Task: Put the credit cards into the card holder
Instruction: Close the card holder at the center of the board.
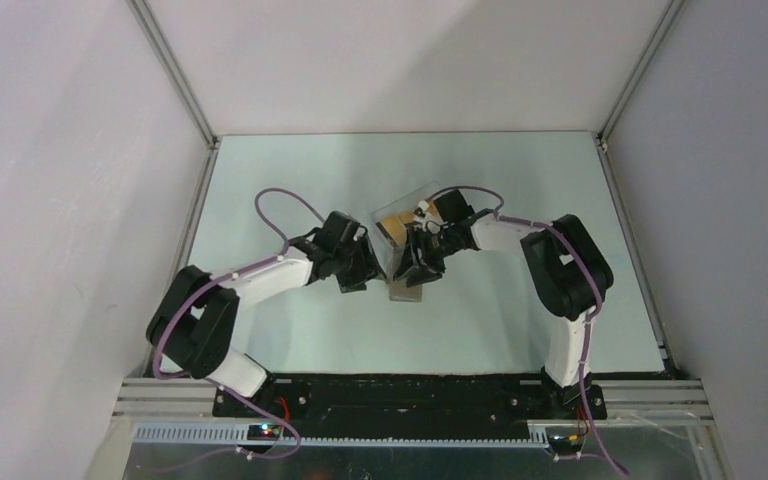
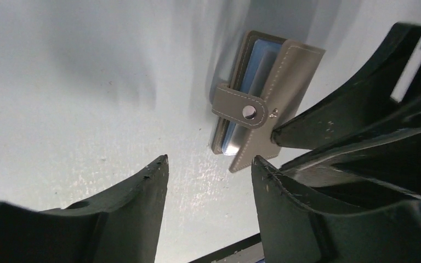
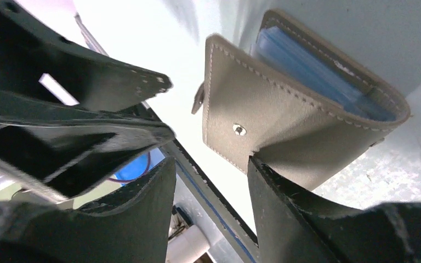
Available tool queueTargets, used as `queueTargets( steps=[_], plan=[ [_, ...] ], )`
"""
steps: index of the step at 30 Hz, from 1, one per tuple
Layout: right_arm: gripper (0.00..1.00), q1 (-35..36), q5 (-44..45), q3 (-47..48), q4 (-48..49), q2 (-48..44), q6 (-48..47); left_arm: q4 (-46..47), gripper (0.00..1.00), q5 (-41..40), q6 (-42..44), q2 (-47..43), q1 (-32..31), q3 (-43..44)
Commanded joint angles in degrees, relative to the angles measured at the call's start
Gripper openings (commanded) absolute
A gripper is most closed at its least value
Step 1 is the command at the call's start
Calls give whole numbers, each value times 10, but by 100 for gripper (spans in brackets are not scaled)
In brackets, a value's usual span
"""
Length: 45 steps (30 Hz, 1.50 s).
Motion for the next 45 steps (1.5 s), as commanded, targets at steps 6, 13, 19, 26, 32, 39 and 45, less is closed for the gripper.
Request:
queueTargets(
  steps=[6,13,19,26,32,39,45],
  plan=[
    [52,9,65,24,-89,24,-7,2,64,-5,-9,-34,22,0],
    [36,8,59,29,-97,42,9,2,58,-9,-1,4,22,11],
    [22,3,48,32,-97,33,8,2,51,-4,10,48,22,41],
    [22,1,60,33,-99,6,2,3,48,9,19,70,14,69],
    [23,10,98,47,-107,17,-3,2,47,6,17,67,3,74],
    [19,24,154,65,-146,39,11,2,44,14,21,95,-11,80],
    [17,25,151,65,-151,35,16,3,43,1,15,106,-30,91]
  ],
)
